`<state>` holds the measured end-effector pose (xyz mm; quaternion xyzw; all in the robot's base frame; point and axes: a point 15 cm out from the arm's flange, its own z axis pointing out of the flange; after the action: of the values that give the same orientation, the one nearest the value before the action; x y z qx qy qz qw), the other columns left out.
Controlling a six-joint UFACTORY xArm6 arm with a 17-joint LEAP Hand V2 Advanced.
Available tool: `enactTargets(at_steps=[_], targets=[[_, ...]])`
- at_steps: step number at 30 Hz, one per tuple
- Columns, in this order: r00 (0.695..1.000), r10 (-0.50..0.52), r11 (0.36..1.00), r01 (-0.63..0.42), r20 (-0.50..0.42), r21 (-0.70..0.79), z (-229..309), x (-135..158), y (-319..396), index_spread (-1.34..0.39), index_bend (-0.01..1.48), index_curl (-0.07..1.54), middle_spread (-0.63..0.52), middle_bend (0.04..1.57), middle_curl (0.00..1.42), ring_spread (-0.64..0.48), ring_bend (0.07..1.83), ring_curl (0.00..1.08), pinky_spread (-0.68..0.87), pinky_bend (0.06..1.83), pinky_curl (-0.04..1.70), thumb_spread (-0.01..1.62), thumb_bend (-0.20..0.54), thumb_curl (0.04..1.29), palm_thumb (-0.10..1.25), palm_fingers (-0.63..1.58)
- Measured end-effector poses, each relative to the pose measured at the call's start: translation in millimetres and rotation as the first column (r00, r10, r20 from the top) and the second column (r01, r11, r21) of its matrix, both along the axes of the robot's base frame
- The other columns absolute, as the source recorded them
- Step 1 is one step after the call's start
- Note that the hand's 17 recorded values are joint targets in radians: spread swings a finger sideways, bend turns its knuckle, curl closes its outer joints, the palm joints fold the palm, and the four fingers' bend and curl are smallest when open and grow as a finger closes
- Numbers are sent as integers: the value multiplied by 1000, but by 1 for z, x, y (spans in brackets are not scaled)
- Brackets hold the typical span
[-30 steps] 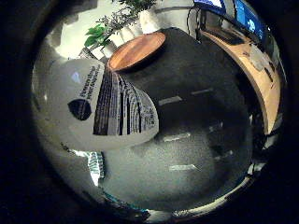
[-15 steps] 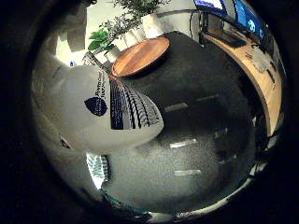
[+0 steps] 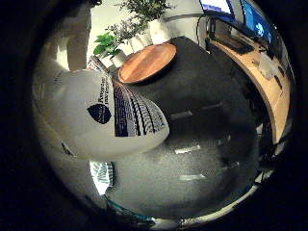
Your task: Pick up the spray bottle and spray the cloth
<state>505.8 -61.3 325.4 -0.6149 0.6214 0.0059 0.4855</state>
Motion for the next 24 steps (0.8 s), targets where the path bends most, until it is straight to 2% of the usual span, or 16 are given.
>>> enactTargets(at_steps=[8, 13, 16, 24], targets=[[999, 53, 998, -53, 14, 16, 28, -10, 12, -326, 986, 965, -182, 1239, 889, -216, 1378, 708, -213, 1153, 1116, 1219, -11, 565, 950, 1104], [997, 58, 998, -59, -58, -28, 27, -23, 10, -299, 1019, 930, -173, 1258, 866, -219, 1372, 727, -211, 1122, 1179, 1206, -12, 586, 940, 1103], [996, 69, 993, -74, -59, -89, 52, -24, 6, -290, 1035, 915, -169, 1266, 855, -221, 1367, 736, -211, 1107, 1209, 1202, -11, 597, 936, 1102], [978, 100, 969, -138, -183, -207, 80, -54, 5, -273, 1067, 879, -164, 1288, 832, -224, 1354, 754, -216, 1079, 1269, 1234, -12, 607, 902, 1109]])
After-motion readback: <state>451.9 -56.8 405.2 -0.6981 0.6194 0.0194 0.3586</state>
